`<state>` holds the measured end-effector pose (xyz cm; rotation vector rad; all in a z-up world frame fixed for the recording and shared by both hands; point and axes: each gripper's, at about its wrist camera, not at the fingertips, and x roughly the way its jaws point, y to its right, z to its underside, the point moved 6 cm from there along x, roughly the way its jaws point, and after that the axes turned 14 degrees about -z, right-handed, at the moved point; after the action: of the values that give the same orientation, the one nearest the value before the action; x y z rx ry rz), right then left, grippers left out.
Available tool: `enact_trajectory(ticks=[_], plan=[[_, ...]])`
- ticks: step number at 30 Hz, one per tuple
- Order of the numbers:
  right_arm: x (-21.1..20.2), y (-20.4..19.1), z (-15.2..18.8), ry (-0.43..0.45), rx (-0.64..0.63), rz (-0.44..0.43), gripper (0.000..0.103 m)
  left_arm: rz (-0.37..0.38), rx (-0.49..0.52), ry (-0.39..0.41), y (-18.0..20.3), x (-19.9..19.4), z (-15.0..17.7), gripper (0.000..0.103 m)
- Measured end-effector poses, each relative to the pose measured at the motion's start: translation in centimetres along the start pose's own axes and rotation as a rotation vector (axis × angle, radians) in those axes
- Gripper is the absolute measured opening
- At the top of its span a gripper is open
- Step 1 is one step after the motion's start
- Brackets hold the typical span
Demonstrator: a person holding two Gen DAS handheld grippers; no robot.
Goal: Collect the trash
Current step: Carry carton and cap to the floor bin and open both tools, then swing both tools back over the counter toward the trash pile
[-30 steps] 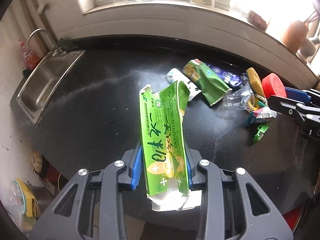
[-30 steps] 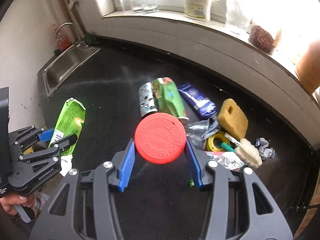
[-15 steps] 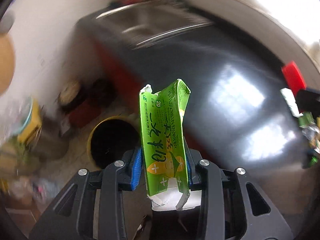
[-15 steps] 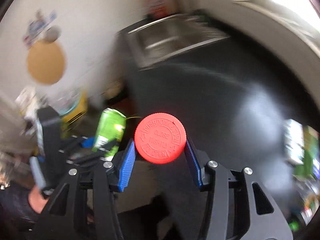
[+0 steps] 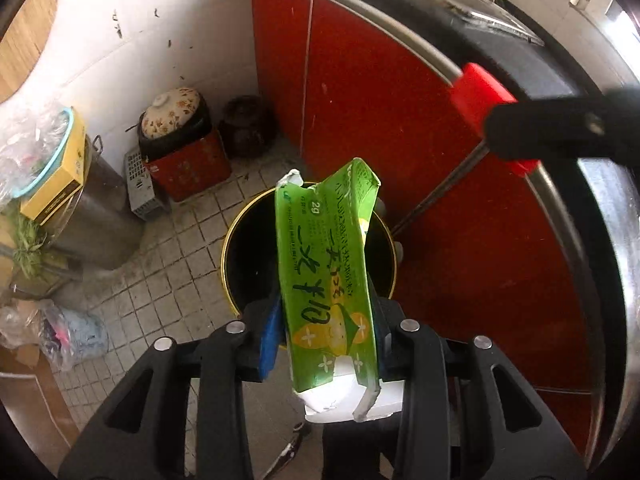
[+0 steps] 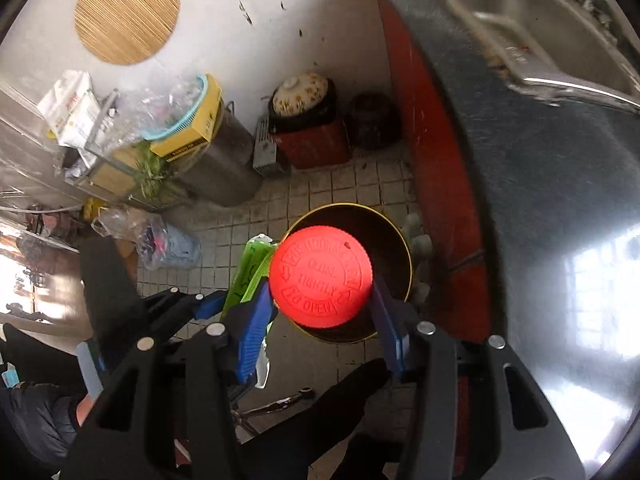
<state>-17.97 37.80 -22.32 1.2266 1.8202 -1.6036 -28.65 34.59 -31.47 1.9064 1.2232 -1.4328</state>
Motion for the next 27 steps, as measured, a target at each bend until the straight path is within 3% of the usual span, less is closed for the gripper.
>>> enact_trajectory(ticks=[1, 2, 3, 6, 8, 11, 14, 19, 21, 25, 27], plan=[[0.9, 0.3, -0.3, -0.021, 0.008, 0.003, 0.054, -0.002, 0.004, -0.002, -0.2, 0.6, 0.0, 0.046], [1.4, 0.5, -0.5, -0.033, 0.013, 0.006, 0.065, -0.006, 0.003, -0.001, -0.5, 1.1, -0.1, 0.062], [2.1, 1.0, -0.8, -0.041, 0.02, 0.014, 0.07, -0.016, -0.001, 0.002, -0.6, 1.3, -0.1, 0.068], [2.1, 2.1, -0.8, -0.053, 0.054, 0.015, 0.071, -0.033, 0.002, 0.008, -1.1, 1.8, -0.2, 0.071], [-0.2, 2.4, 0.2, -0.023, 0.056, 0.011, 0.071, -0.04, 0.021, 0.006, -1.1, 1.5, -0.4, 0.073], [-5.7, 3.1, 2.2, 0.064, 0.072, 0.056, 0.073, -0.038, 0.068, 0.054, -0.2, -1.0, -1.5, 0.085], [-13.2, 4.7, 5.6, 0.192, 0.114, 0.16, 0.082, -0.026, 0.169, 0.123, 3.0, -5.1, -3.0, 0.086], [-26.9, 8.7, 15.1, 0.417, 0.28, 0.371, 0.089, 0.116, 0.381, 0.291, 14.1, -14.2, -6.8, 0.092], [-32.7, 10.5, 21.0, 0.504, 0.401, 0.479, 0.09, 0.205, 0.486, 0.355, 20.8, -18.7, -7.5, 0.092], [-40.8, 12.8, 32.2, 0.634, 0.623, 0.636, 0.09, 0.377, 0.678, 0.461, 33.1, -26.7, -5.6, 0.096], [-43.4, 13.4, 37.3, 0.692, 0.718, 0.677, 0.09, 0.419, 0.772, 0.486, 38.1, -30.0, -3.5, 0.096]])
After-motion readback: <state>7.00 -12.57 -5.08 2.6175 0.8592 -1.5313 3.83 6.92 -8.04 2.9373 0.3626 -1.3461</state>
